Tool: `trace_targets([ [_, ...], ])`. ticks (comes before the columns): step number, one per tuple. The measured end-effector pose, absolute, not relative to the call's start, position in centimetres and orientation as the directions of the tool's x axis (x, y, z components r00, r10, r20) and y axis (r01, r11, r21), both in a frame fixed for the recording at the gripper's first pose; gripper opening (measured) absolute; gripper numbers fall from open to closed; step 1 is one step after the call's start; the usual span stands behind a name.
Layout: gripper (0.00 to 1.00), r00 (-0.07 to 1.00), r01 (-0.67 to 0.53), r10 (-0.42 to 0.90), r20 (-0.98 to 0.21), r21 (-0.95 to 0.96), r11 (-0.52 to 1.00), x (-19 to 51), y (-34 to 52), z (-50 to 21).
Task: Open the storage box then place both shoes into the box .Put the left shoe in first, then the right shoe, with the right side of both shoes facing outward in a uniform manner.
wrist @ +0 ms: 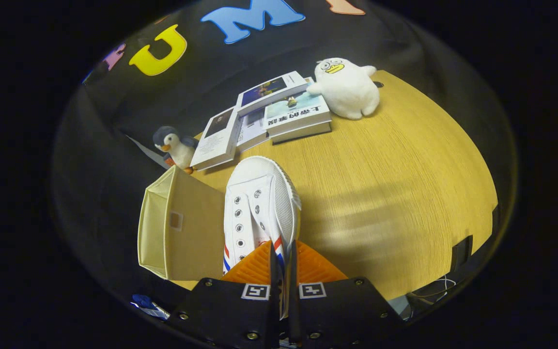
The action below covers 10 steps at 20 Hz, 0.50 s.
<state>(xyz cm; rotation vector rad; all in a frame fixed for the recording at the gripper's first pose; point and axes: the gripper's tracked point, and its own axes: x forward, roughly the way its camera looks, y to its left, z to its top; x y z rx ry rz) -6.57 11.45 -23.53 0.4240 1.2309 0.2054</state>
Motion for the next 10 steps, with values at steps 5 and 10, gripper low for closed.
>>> trace_targets([
  [5,0.08,0.342,0.030,0.398,-0.851,0.433,0.901,-5.2,15.8,-21.3],
  [10,0.08,0.354,-0.016,0.426,-0.833,0.450,0.893,-3.8,20.4,-19.3],
])
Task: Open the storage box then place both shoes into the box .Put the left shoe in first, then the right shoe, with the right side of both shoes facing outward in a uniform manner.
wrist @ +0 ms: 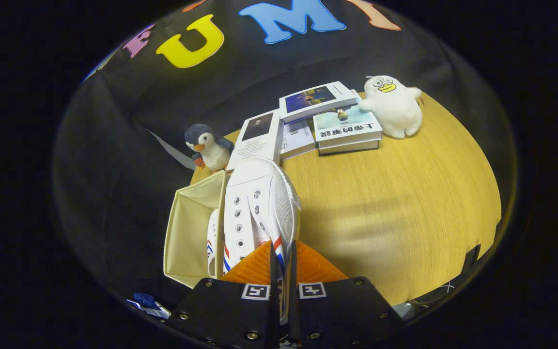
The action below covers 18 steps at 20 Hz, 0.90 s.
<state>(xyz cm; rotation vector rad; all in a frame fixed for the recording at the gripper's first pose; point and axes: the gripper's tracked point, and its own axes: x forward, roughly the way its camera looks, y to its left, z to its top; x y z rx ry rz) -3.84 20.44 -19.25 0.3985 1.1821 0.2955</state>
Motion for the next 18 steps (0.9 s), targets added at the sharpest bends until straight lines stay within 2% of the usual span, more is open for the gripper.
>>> trace_targets([
  [9,0.07,0.339,-0.086,0.466,-0.817,0.466,0.880,-2.9,29.0,-18.3],
  [18,0.08,0.302,-0.113,0.446,-0.842,0.433,0.894,-3.2,32.9,-19.9],
])
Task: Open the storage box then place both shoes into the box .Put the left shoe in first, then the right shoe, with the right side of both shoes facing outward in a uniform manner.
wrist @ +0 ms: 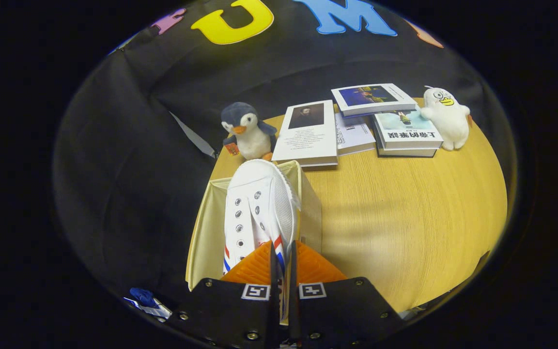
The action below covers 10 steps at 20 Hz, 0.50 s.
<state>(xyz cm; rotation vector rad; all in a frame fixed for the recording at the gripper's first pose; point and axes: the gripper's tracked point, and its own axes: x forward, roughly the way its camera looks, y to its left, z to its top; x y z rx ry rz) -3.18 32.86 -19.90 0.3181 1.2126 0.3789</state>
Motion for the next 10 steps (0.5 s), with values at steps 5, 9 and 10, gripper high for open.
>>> trace_targets([
  [5,0.50,0.378,-0.147,0.433,-0.818,0.409,0.901,-2.2,33.1,-19.7],
  [9,0.98,0.462,-0.183,0.418,-0.783,0.376,0.908,-1.3,31.1,-18.2],
  [10,0.98,0.478,-0.184,0.420,-0.771,0.379,0.907,-1.2,30.6,-17.7],
])
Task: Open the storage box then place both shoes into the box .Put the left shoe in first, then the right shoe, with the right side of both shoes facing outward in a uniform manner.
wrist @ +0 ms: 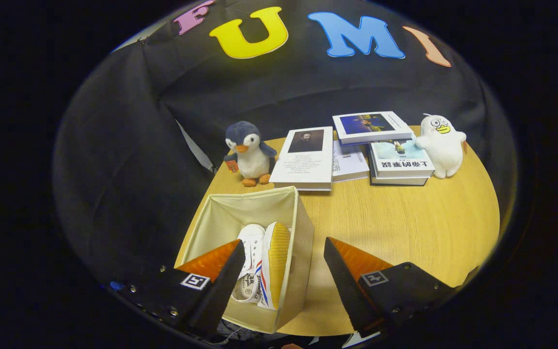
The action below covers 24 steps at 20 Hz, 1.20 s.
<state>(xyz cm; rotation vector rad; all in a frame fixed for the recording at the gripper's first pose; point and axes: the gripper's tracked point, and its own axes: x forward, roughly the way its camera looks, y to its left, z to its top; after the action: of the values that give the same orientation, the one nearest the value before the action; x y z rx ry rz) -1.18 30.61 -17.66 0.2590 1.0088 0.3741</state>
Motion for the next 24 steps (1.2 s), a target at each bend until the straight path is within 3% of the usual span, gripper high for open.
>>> trace_targets([
  [6,0.97,0.582,-0.195,0.404,-0.706,0.361,0.912,-1.1,24.8,-13.6],
  [17,0.97,0.802,-0.182,0.258,-0.539,0.190,0.965,-1.2,10.0,-4.9],
  [24,0.97,0.913,-0.069,0.100,-0.395,0.092,0.993,-3.0,0.2,-2.2],
])
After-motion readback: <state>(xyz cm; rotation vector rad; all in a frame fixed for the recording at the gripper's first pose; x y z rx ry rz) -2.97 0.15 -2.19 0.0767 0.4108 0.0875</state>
